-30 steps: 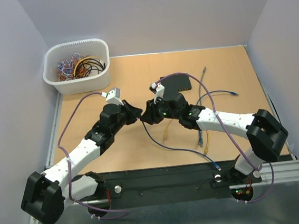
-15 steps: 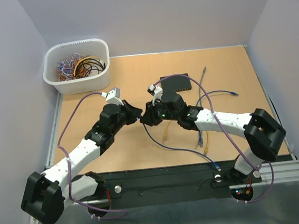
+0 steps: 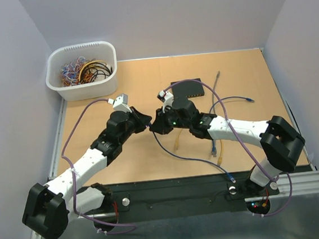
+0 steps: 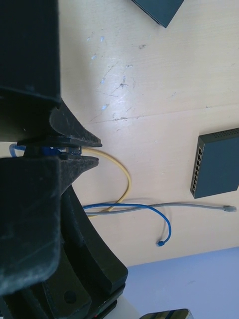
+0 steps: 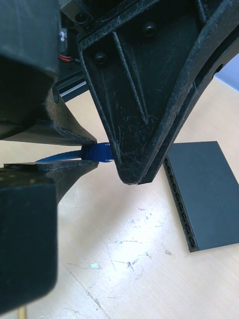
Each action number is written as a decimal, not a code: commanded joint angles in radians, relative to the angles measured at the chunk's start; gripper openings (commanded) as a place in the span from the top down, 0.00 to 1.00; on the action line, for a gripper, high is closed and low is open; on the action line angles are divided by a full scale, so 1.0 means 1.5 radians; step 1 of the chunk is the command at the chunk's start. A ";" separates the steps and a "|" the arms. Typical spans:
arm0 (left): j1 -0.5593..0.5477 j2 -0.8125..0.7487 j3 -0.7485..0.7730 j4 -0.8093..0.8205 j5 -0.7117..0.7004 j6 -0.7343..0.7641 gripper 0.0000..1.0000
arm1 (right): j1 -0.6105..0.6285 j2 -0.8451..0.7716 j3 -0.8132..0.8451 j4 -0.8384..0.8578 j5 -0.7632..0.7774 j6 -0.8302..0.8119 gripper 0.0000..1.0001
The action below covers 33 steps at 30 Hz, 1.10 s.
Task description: Insert the plug into the switch port
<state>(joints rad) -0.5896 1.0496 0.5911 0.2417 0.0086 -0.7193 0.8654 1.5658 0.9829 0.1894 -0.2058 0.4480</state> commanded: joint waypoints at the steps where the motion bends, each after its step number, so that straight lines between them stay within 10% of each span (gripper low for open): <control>1: 0.002 -0.014 -0.007 0.002 -0.032 0.002 0.72 | 0.005 -0.019 -0.006 0.023 0.017 -0.013 1.00; 7: 0.097 -0.017 -0.011 -0.042 -0.030 0.038 0.09 | 0.005 -0.007 -0.010 0.001 0.025 -0.018 0.99; 23: 0.380 0.051 -0.101 0.047 -0.100 0.010 0.07 | 0.021 0.246 0.235 -0.290 0.097 -0.062 1.00; 33: 0.414 0.272 -0.022 0.177 -0.037 0.029 0.08 | 0.032 0.284 0.267 -0.305 0.082 -0.051 0.99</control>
<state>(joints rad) 0.0212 1.3800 0.4728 0.3985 -0.1024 -0.7036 0.9001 1.9831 1.3495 -0.2420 -0.0940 0.3733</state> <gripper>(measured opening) 0.921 0.196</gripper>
